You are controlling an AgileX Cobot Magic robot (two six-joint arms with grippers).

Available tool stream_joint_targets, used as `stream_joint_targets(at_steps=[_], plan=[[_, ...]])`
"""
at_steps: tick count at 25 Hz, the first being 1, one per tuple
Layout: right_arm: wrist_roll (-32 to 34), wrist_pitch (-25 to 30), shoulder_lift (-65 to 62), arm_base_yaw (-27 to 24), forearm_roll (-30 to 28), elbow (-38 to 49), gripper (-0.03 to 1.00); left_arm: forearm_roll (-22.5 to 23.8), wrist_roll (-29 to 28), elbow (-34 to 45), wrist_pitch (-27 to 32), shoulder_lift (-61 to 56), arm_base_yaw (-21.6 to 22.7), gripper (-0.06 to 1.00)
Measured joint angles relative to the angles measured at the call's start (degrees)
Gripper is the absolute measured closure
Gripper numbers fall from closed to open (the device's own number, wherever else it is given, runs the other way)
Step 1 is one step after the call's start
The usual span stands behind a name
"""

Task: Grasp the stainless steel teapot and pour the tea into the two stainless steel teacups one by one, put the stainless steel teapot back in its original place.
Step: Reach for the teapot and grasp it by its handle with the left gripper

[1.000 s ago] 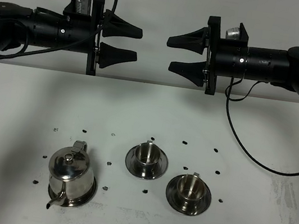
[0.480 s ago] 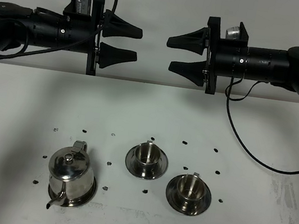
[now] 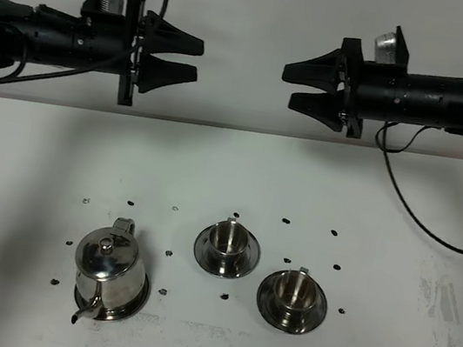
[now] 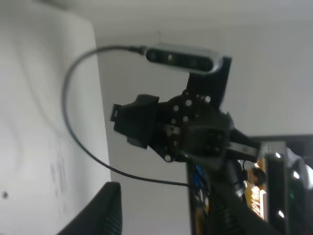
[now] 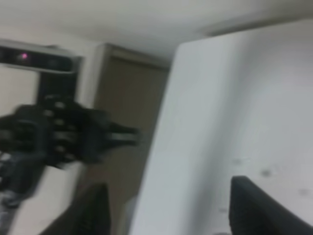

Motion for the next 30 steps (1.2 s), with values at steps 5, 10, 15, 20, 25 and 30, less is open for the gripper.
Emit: stream_joint_targets(at_steps=[5, 10, 15, 20, 25, 30], plan=[[-0.12, -0.03, -4.25, -5.83, -6.83, 0.00, 0.43, 7.45, 0.50, 0.00, 0.00, -6.38, 4.22, 0.48], [-0.03, -0.08, -10.85, -9.65, -13.30, 0.00, 0.44, 20.22, 0.50, 0.00, 0.11, -14.12, 6.33, 0.48], [1.39, 0.23, -18.85, -10.04, -29.93, 0.00, 0.43, 37.40, -1.40, 0.00, 0.27, -23.08, 7.07, 0.48], [4.90, 0.34, -26.56, -10.04, -44.05, 0.00, 0.44, 49.28, -5.58, 0.00, 0.27, -30.72, 7.49, 0.48], [8.91, 0.41, -33.13, -10.04, -56.57, 0.00, 0.44, 54.87, -7.65, 1.31, 0.22, -37.08, 7.54, 0.48], [13.45, 0.40, -39.23, -10.04, -66.29, 1.09, 0.44, 58.60, -8.12, 7.79, 0.22, -43.52, 7.54, 0.49]])
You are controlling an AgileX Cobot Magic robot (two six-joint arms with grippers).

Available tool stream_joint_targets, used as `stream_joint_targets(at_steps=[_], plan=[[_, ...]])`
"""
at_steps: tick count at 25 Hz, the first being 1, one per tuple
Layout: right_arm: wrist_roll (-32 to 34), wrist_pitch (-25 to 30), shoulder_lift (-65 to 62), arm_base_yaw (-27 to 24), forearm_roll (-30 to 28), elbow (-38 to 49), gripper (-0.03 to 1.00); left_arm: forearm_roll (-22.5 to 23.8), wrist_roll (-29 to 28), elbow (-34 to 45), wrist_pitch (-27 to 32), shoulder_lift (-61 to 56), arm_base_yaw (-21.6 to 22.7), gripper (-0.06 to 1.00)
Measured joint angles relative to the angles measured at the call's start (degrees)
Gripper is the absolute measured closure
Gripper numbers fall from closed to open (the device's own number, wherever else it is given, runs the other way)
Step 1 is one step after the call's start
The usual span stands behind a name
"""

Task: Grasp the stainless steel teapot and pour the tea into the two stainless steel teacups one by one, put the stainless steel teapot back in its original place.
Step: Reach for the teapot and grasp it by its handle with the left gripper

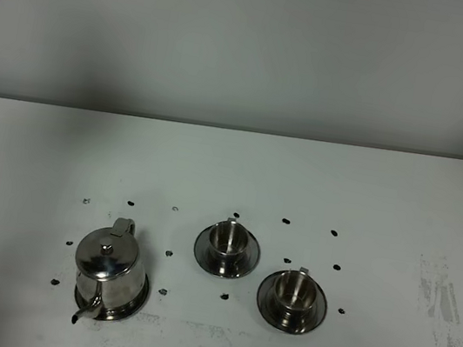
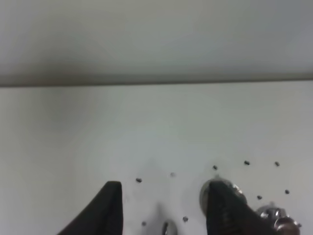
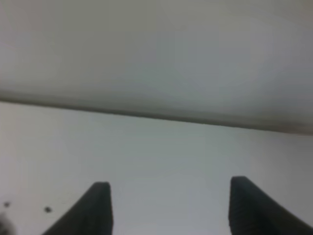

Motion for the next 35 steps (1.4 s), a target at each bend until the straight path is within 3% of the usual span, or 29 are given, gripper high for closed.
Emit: stream_joint_targets(at_steps=[4, 10, 14, 22, 26, 35], plan=[[0.79, 0.00, -7.89, 0.00, -4.15, 8.07, 0.44, 2.72, -0.17, 5.85, 0.00, -4.99, 0.00, 0.49], [4.33, 0.19, -22.12, 0.00, -13.41, 24.87, 0.44, 3.26, -0.28, 13.55, -0.36, -12.60, 0.00, 0.49], [7.20, -0.68, -34.60, 0.00, -17.63, 35.97, 0.44, 3.31, -0.33, 19.19, -4.20, -17.16, 0.00, 0.49], [9.15, -11.48, -67.99, 0.00, -18.31, 62.75, 0.44, 3.38, -0.23, 25.99, -10.84, -22.02, 0.00, 0.49], [9.75, -12.01, -80.50, 0.00, -18.31, 72.92, 0.44, 3.33, -0.18, 26.28, -10.78, -22.33, 0.00, 0.49], [10.66, -10.20, -98.95, 0.00, -16.89, 82.72, 0.44, 3.33, -0.18, 26.34, -10.25, -22.33, 0.00, 0.49]])
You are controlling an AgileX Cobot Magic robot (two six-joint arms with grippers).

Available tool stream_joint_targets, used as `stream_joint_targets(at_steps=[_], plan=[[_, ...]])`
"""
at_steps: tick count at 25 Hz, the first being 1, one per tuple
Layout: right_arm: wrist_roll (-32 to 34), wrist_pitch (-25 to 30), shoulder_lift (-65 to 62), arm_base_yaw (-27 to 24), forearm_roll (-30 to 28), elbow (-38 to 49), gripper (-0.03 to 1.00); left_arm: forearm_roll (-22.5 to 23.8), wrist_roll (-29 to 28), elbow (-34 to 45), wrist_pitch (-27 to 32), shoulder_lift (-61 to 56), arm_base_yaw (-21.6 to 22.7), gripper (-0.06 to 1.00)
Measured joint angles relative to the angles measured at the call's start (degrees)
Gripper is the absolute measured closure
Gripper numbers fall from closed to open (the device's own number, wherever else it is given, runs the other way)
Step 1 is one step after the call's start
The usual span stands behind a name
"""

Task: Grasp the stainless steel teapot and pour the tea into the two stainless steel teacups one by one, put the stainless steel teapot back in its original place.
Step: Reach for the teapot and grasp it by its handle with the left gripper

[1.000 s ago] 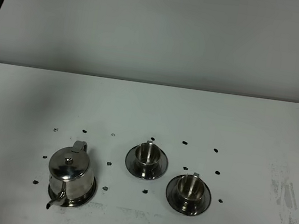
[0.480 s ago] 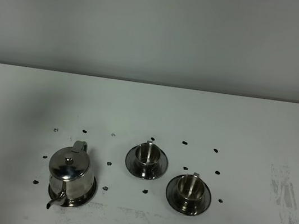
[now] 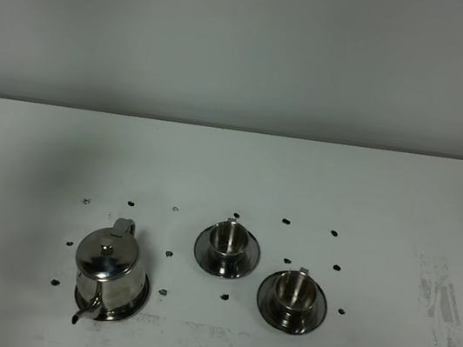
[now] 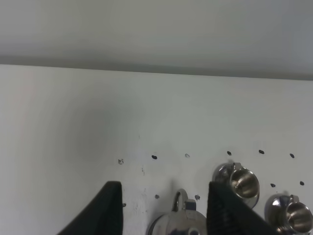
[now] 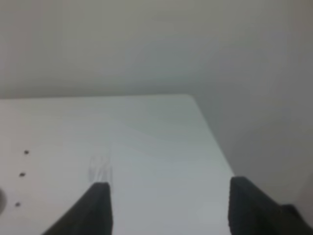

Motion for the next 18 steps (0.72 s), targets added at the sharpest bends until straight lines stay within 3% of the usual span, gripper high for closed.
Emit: stream_joint_targets(at_steps=[3, 18], plan=[[-1.27, 1.35, -0.78, 0.00, 3.48, 1.52, 0.44, -0.01, 0.06, 0.00, 1.00, 0.00, 0.00, 0.49], [-4.65, 4.59, -1.07, 0.00, 4.87, 11.73, 0.47, -0.01, 0.90, 0.00, 2.91, 0.00, 0.00, 0.49]])
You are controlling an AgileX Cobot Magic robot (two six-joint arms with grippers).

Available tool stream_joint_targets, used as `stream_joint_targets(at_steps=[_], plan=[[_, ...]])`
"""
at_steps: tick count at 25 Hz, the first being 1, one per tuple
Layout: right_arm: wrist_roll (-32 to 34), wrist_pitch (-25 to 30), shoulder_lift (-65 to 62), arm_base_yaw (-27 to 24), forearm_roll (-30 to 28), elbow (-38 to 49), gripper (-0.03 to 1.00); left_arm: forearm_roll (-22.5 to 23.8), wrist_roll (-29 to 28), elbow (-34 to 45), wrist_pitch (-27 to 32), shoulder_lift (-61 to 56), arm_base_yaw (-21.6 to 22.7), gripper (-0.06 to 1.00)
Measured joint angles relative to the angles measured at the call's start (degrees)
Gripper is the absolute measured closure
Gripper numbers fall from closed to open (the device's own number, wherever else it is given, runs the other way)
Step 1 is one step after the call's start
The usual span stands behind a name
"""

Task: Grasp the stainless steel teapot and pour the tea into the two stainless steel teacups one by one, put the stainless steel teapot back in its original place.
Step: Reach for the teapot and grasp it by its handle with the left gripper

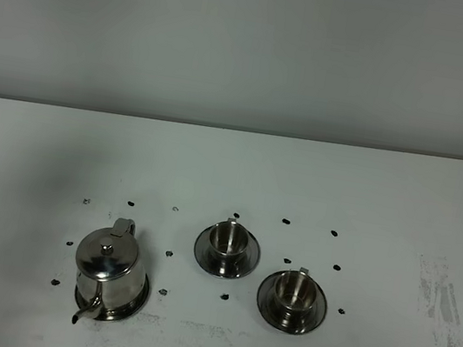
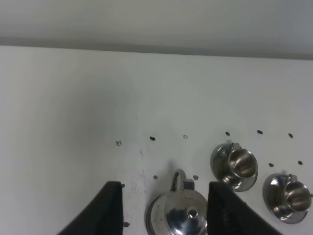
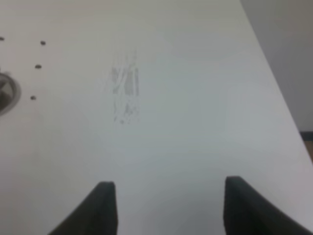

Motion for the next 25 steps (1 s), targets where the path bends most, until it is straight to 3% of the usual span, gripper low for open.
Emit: stream_joint_targets(at_steps=[25], plan=[[-1.01, -0.56, 0.00, 0.00, 0.26, 0.32, 0.47, -0.05, 0.67, 0.00, 0.36, 0.00, 0.00, 0.49]])
